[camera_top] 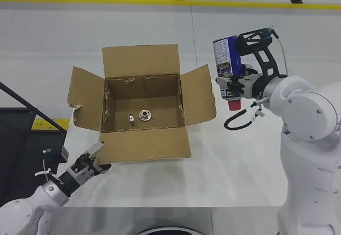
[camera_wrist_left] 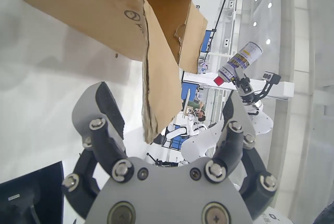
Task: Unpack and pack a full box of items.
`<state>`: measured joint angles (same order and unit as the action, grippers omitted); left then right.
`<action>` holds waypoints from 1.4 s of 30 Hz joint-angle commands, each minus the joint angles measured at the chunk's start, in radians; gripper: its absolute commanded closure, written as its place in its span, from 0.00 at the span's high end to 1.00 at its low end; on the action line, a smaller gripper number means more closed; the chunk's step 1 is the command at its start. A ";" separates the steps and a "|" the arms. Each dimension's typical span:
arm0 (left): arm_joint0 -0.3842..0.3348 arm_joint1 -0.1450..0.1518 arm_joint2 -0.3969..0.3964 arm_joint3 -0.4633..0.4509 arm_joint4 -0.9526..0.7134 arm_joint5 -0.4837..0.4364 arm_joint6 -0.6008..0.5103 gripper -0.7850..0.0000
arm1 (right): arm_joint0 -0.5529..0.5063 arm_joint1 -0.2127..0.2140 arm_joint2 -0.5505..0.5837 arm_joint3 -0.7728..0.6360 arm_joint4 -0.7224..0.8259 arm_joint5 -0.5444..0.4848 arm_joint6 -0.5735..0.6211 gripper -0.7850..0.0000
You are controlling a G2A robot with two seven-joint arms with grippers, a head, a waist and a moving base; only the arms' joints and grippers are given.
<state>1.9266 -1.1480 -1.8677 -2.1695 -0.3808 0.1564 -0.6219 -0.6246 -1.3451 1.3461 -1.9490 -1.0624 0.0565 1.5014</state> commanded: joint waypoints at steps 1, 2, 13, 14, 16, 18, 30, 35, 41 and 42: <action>0.009 -0.002 0.011 -0.008 -0.004 -0.009 0.012 1.00 | -0.001 0.002 0.000 -0.002 0.001 0.003 -0.003 0.00; 0.014 -0.002 0.017 -0.013 0.003 -0.016 0.017 1.00 | -0.001 0.003 0.000 -0.002 0.002 0.005 -0.003 0.00; 0.035 -0.007 0.098 -0.044 0.084 -0.074 0.081 0.65 | -0.001 0.012 -0.010 -0.009 0.017 0.013 -0.005 0.00; 0.033 -0.007 0.109 -0.042 0.093 -0.075 0.088 0.65 | -0.003 0.013 -0.009 -0.011 0.017 0.014 -0.003 0.00; 0.028 -0.008 0.129 -0.038 0.110 -0.078 0.097 0.62 | -0.007 0.015 -0.006 -0.018 0.018 0.014 0.001 0.00; 0.020 -0.009 0.145 -0.032 0.116 -0.081 0.109 0.50 | -0.013 0.018 -0.002 -0.024 0.018 0.015 0.005 0.00; 0.003 -0.011 0.178 -0.024 0.098 -0.138 0.123 0.22 | -0.033 0.032 0.006 -0.048 0.023 0.026 0.015 0.00; 0.007 -0.010 0.173 -0.023 0.091 -0.148 0.113 0.05 | -0.029 0.036 0.004 -0.042 0.030 0.026 0.011 0.00; 0.013 -0.008 0.163 -0.020 0.076 -0.162 0.083 0.00 | -0.021 0.041 -0.004 -0.035 0.038 0.027 0.008 0.00; 0.014 -0.008 0.160 -0.019 0.073 -0.164 0.078 0.00 | -0.020 0.041 -0.005 -0.034 0.039 0.028 0.008 0.00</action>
<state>1.9395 -1.1564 -1.7053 -2.1895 -0.3051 -0.0063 -0.5400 -0.6453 -1.3044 1.3420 -1.9838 -1.0243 0.0840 1.5094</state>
